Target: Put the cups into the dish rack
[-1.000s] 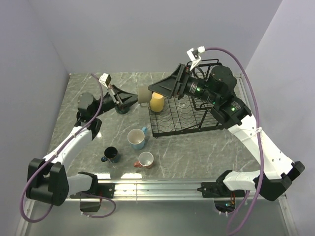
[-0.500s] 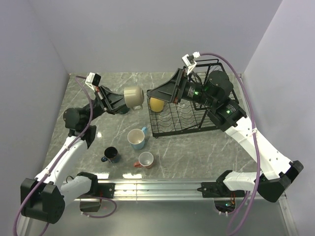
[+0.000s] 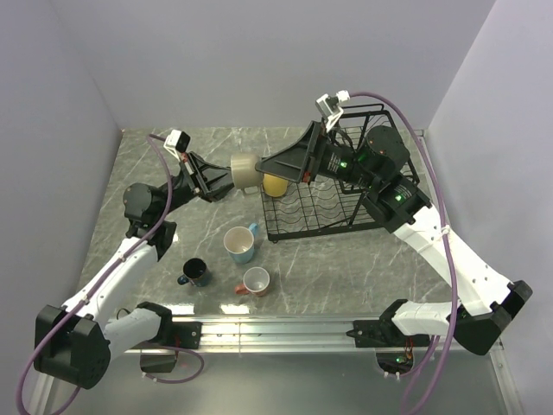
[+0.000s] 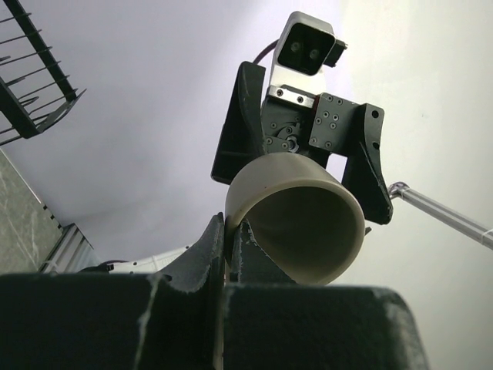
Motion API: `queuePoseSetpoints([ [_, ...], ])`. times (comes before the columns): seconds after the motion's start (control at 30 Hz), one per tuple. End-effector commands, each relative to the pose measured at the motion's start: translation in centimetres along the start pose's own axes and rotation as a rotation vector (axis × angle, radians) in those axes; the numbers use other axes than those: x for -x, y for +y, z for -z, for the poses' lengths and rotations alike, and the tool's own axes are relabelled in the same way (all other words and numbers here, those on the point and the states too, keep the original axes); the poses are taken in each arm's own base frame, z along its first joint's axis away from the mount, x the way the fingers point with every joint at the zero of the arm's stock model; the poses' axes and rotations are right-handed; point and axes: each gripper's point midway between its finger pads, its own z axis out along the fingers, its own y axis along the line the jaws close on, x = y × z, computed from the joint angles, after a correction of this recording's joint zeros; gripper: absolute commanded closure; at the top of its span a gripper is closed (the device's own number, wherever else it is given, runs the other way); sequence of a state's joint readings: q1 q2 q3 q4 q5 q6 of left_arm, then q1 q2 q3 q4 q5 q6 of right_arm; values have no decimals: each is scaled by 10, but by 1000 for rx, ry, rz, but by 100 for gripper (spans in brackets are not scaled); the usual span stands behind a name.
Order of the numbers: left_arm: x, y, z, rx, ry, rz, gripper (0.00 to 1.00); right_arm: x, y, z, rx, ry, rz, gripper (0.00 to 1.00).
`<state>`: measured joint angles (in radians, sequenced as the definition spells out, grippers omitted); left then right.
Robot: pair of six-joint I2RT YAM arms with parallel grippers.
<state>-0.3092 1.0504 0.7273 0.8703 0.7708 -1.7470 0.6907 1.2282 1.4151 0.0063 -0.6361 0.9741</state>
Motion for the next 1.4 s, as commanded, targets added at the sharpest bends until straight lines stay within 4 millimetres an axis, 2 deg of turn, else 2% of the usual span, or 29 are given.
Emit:
queuePoseSetpoints([
  [0.0, -4, -36, -4, -104, 11, -91, 100, -2, 9, -2, 13, 10, 43, 0],
  [0.23, -4, -42, -9, -78, 31, -123, 100, 0, -12, 8, -106, -31, 99, 0],
  [0.47, -3, -45, -13, -46, 49, -158, 100, 5, -19, 10, -167, -39, 142, 0],
  [0.7, -3, -42, -15, -39, 63, -151, 100, 4, -17, 5, -136, -41, 126, 0],
  [0.9, -4, -41, -14, -55, 67, -137, 100, 7, -1, -3, -30, -43, 97, 0],
  [0.97, -4, -41, -15, -63, 70, -134, 100, 2, -4, -8, -16, -19, 70, 0],
  [1.13, -3, -35, -15, -50, 63, -132, 100, 7, 1, -12, 15, -31, 65, 1],
  [1.2, -3, -34, -15, -48, 61, -127, 100, 7, 3, -12, 19, -24, 73, 2],
  [1.3, -3, -31, -15, -43, 56, -123, 99, 6, 3, -12, 21, -18, 74, 10],
  [1.33, -2, -30, -15, -42, 51, -120, 100, 5, 4, -12, 25, -15, 76, 19],
  [1.37, -1, -29, -15, -39, 46, -118, 100, 5, 5, -11, 29, -14, 76, 22],
])
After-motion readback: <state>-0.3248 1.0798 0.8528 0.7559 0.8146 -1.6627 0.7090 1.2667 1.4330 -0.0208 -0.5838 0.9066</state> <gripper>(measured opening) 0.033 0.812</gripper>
